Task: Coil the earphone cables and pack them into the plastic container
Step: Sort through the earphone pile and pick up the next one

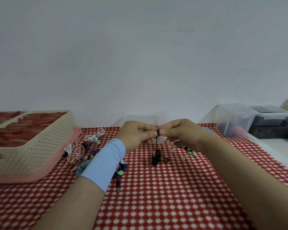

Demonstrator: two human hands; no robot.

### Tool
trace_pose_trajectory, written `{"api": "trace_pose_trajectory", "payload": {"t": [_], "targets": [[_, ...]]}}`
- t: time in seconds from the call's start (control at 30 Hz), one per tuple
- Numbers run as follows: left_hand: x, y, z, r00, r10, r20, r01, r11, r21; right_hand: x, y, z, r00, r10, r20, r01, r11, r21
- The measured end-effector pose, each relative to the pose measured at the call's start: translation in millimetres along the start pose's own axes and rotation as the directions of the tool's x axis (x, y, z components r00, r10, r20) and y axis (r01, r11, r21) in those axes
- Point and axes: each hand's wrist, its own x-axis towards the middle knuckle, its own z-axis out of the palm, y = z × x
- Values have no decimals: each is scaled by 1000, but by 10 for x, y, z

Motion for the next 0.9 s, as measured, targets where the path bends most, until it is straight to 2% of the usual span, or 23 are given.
{"api": "trace_pose_trajectory", "payload": {"t": [0.07, 0.23, 0.4, 0.6, 0.8, 0.9], "targets": [[-2, 0, -5, 1000, 15, -2, -15, 998, 67, 19, 21, -3, 1000, 10, 19, -9, 1000, -7], [-5, 30, -15, 999, 10, 30, -12, 999, 44, 19, 34, -47, 997, 23, 79, -24, 1000, 13], [-5, 59, -10, 999, 21, 29, -23, 997, 72, -1, -2, -36, 1000, -18, 12, 19, 998, -53], [-20, 103, -48, 995, -34, 92, 39, 998, -48, -39, -48, -15, 998, -56, 37, 58, 996, -62], [-21, 124, -41, 998, -32, 59, 37, 995, -90, -30, -60, 19, 994, -108, 12, 109, 993, -42], [-24, 141, -63, 989, -79, 123, 94, 988, -121, -34, -82, -10, 994, -103, 23, 105, 991, -84]]}}
